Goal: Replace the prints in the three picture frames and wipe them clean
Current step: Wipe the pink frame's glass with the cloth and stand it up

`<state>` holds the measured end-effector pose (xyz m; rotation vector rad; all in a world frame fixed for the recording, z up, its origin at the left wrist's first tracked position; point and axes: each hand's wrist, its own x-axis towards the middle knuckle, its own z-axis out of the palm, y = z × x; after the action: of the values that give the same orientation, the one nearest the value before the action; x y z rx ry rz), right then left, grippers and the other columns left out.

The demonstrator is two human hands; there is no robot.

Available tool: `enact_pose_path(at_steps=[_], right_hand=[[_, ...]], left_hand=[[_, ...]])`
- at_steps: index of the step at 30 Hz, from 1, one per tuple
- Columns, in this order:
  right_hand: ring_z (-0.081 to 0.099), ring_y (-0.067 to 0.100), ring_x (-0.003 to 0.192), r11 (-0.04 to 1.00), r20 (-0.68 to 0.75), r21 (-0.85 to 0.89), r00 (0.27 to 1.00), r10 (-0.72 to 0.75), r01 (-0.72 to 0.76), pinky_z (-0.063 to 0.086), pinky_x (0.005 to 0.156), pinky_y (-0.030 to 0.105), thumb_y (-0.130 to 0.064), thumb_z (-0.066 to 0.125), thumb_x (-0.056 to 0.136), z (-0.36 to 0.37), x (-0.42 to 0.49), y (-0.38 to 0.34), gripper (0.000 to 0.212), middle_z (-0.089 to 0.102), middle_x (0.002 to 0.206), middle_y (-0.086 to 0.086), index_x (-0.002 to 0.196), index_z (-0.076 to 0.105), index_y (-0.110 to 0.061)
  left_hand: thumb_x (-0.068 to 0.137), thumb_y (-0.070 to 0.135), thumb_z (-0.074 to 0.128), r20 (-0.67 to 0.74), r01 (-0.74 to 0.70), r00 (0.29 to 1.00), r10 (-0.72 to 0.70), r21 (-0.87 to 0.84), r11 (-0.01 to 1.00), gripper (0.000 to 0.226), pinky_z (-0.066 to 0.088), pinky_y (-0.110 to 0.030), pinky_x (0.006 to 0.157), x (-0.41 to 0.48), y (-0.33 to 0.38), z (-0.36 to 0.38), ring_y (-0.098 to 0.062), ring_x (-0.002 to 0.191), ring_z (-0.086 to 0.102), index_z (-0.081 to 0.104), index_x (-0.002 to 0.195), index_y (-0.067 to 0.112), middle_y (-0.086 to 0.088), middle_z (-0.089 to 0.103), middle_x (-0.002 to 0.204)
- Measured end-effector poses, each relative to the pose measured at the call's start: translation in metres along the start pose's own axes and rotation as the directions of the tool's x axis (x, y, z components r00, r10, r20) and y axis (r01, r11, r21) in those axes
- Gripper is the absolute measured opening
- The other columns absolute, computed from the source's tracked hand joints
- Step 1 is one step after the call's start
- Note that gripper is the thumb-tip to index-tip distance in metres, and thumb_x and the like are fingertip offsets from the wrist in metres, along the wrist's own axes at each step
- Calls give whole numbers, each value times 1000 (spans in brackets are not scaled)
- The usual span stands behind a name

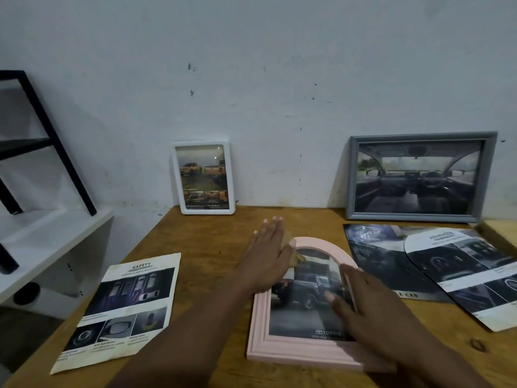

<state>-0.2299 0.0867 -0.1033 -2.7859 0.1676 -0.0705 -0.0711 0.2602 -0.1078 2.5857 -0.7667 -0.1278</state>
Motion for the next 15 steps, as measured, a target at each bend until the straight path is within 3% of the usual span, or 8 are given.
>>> enact_pose_path(at_steps=[2,4,6,8,11,15], right_hand=[[40,14,134,998,-107,-38,992,-63,59,35,112,38,-50,38,100,-10,21,-2,50,44,150,-4,145,37,-30],[26,17,148,980,-124,-56,972,-198,192,26,120,43,-38,42,102,-7,54,-15,49,32,160,-4,150,38,-27],[15,19,153,936,-35,-27,935,-353,352,21,123,47,-30,42,103,5,90,-34,48,25,165,-2,151,39,-25],[27,26,150,904,93,17,900,-426,427,28,119,50,-26,41,103,18,116,-49,38,40,157,4,140,50,-25],[56,31,117,920,125,29,912,-390,390,46,98,46,-28,43,101,28,133,-54,22,60,124,7,117,59,-25],[60,30,109,944,-33,-140,951,-307,300,48,91,38,-25,49,97,18,129,-34,24,64,122,6,117,63,-23]], left_hand=[[109,46,22,-118,32,992,-41,-77,997,64,-13,-31,116,-16,-5,0,-3,142,-25,-10,162,27,20,-19,158],[110,42,24,-148,81,985,-87,-45,996,64,-11,-33,120,-31,-15,4,-7,148,-23,-8,162,23,11,-17,166],[110,41,24,-132,121,984,-120,4,993,65,-9,-36,124,-46,-19,10,-13,153,-19,-6,163,19,3,-13,170],[110,39,25,-131,150,981,-144,35,988,65,-8,-36,124,-58,-16,18,-15,154,-18,-7,163,18,1,-11,170],[108,34,29,-158,179,974,-163,91,980,68,-5,-39,127,-66,-9,23,-19,155,-17,-8,162,14,-2,-11,171],[107,29,32,-148,161,978,-144,111,981,68,-2,-43,127,-62,-10,22,-22,156,-12,-6,163,19,-3,-6,171]])
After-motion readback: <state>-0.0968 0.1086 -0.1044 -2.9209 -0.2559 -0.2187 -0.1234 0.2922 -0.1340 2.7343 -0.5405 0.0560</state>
